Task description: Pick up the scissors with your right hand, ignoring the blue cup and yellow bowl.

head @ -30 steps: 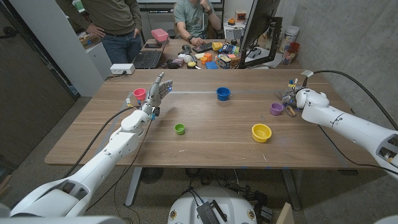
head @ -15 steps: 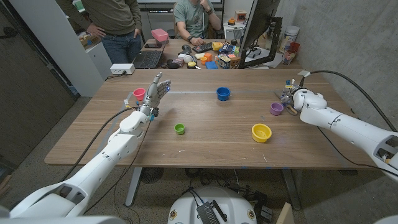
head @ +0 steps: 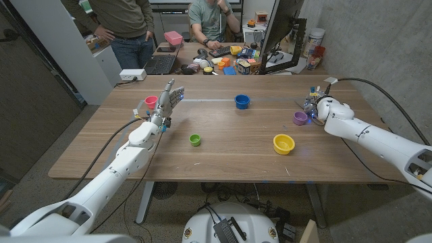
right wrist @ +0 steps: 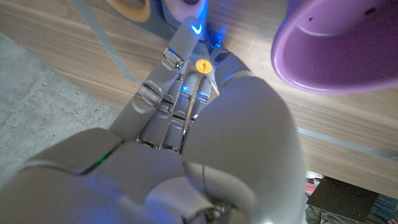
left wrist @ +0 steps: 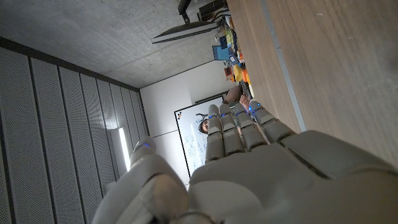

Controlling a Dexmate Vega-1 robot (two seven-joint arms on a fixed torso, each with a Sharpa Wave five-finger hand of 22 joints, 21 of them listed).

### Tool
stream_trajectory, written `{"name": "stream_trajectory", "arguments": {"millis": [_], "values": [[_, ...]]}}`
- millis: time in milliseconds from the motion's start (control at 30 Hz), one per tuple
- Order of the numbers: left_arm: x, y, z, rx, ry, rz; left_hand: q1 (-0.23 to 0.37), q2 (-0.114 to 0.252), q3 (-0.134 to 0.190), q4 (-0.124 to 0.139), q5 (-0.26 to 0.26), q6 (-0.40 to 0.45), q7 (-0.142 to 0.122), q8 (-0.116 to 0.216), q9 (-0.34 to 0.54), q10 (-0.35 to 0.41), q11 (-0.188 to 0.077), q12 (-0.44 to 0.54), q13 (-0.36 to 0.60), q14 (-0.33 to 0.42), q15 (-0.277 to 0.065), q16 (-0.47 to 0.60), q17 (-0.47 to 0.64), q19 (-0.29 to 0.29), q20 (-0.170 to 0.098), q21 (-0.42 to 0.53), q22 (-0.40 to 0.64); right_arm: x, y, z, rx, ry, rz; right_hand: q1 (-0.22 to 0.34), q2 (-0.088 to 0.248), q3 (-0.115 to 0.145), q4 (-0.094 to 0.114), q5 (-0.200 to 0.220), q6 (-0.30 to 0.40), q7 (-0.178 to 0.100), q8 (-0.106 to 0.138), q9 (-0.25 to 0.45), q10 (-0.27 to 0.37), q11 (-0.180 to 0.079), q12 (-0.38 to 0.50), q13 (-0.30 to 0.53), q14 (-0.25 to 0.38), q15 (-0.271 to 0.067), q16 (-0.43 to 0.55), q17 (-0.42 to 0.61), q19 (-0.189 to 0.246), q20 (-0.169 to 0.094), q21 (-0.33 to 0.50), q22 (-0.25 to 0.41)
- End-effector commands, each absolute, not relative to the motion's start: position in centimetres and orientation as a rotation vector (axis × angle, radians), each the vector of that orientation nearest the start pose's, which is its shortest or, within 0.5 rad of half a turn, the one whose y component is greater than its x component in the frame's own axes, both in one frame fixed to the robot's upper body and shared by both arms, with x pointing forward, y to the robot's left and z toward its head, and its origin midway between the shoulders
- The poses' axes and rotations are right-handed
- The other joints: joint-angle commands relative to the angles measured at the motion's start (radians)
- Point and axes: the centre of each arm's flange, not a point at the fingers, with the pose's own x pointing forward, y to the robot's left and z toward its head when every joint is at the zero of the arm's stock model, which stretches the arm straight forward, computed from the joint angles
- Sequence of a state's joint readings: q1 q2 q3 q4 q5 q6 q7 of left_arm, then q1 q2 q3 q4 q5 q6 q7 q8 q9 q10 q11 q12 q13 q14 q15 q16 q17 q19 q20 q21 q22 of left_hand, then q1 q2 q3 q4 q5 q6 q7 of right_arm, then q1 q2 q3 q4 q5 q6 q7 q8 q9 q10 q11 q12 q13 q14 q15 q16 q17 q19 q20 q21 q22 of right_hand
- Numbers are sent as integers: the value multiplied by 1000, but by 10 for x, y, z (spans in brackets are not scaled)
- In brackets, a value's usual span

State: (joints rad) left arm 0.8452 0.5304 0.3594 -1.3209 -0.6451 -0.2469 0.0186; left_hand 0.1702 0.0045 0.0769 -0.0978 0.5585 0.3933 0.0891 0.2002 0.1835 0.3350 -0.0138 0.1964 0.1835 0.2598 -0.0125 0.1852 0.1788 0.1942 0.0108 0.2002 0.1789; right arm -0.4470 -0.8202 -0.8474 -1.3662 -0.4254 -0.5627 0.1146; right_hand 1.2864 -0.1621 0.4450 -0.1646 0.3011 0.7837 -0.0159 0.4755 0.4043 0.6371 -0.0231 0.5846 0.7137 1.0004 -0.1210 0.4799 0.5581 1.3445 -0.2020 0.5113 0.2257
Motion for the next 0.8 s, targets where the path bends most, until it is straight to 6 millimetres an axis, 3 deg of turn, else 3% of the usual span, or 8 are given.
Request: {"name": "stream_trajectory", "arguments": {"millis": [33, 800], "values": [[657, 301, -26, -44, -570, -171, 1, 6, -5, -1, 7, 8, 3, 6, 5, 3, -7, 3, 6, -1, 2, 6, 4, 3, 10, 1, 6, 669, -382, 52, -1467, 15, -334, 104, 118, 8, 8, -3, 35, -37, 0, 91, 3, -1, 9, 18, 58, -114, -4, 2, 0, -4, 17, 5], [661, 301, -28, -59, -579, -189, 1, 7, -9, 0, 8, 11, 4, 5, 5, 3, -4, 4, 6, -2, 2, 6, 5, 3, 11, 2, 6, 619, -382, 127, -1583, -42, -452, 94, 123, 25, 14, -20, 60, -32, 3, 98, 21, -1, 27, 71, 94, -113, -23, 7, -23, -7, 50, 6]]}}
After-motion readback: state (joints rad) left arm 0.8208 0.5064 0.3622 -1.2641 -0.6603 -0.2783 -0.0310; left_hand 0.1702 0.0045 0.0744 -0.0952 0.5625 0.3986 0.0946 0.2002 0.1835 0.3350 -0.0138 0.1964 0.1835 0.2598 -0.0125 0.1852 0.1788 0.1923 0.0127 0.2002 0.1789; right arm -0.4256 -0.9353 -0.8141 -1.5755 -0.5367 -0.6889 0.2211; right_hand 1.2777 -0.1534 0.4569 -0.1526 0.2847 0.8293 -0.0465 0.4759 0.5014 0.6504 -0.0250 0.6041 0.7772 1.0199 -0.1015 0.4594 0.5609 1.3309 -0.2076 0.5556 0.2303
